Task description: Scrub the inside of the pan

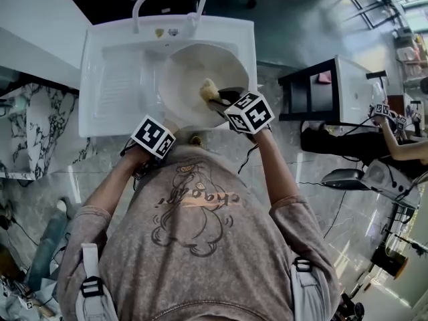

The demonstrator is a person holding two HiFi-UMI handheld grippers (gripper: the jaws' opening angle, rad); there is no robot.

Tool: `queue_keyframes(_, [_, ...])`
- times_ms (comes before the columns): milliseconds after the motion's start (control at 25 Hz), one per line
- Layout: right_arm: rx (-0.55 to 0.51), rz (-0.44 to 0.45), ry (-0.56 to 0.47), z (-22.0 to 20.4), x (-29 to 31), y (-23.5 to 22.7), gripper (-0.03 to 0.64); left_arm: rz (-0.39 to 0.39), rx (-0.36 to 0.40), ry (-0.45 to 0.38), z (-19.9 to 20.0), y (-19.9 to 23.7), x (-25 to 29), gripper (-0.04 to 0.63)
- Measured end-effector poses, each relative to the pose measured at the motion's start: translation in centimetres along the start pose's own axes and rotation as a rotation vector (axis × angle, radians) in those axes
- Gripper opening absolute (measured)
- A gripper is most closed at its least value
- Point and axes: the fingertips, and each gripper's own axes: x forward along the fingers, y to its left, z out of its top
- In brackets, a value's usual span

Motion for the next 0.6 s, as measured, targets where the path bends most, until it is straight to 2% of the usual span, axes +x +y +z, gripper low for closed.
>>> queue_keyframes(200, [0.056,-0.077,-0.146,-0.2,-2.7,-0.6,0.140,0.038,-0.072,-0.047,-0.5,2.0,-1.5,0.095])
queue_keyframes(440, [0.211,-0.209,-0.365,-0.9,-6.0,-1.5,0.140,0.061,-0.191,-0.105,-1.5,4.2,-2.7,0.097])
queue_keyframes(520, [0.265,-0.239,-0.405,-1.6,-6.7,-1.7,0.141,0.067,-0.235,-0.126,-1.8,5.0,-3.2,0.097])
queue_keyframes(600, [0.307,-0.248,-0.402,-2.8,-6.5,-1.7,0.140,0.083,-0.271,-0.150,-1.9,5.8,-3.8,0.097])
